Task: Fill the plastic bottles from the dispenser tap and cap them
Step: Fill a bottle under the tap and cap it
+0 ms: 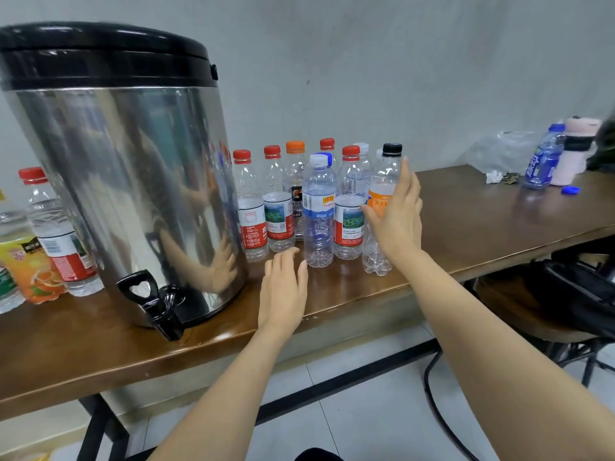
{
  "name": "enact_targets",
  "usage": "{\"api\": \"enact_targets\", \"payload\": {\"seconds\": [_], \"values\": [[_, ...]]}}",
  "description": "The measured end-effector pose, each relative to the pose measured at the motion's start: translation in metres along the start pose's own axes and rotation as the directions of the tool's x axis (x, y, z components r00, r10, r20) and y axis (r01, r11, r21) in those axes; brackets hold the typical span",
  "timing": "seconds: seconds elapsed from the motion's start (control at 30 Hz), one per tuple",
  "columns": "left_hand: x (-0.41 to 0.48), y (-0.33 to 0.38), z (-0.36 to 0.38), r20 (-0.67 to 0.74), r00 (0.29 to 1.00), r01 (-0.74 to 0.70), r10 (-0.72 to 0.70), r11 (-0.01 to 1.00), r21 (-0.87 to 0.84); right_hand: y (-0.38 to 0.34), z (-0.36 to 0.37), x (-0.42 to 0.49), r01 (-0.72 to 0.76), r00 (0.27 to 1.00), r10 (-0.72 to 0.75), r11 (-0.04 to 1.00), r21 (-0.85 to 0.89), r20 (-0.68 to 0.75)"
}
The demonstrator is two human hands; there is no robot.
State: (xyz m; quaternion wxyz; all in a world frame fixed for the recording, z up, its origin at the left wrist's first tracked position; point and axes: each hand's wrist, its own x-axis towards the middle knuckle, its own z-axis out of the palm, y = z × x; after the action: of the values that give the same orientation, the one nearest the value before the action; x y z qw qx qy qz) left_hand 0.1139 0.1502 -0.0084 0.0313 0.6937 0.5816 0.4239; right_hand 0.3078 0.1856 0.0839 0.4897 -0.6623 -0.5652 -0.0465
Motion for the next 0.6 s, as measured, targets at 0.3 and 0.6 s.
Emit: {"api": "enact_targets", "payload": {"seconds": [0.3,0.6], "values": [[0.001,0.000,0.000,0.007,1.000,0.021,-0.021,1.000,-0.005,-0.008,-0.010,-0.012,0.014,1.000,-0.016,0.994,0.106,0.016],[-0.005,-0.005,-0.007,0.033,0.999,-0.023,0.030,0.982,-0.186,-0.026,-0.040,-0.042,0.109,0.992,-0.116,0.985,0.134,0.041]]}}
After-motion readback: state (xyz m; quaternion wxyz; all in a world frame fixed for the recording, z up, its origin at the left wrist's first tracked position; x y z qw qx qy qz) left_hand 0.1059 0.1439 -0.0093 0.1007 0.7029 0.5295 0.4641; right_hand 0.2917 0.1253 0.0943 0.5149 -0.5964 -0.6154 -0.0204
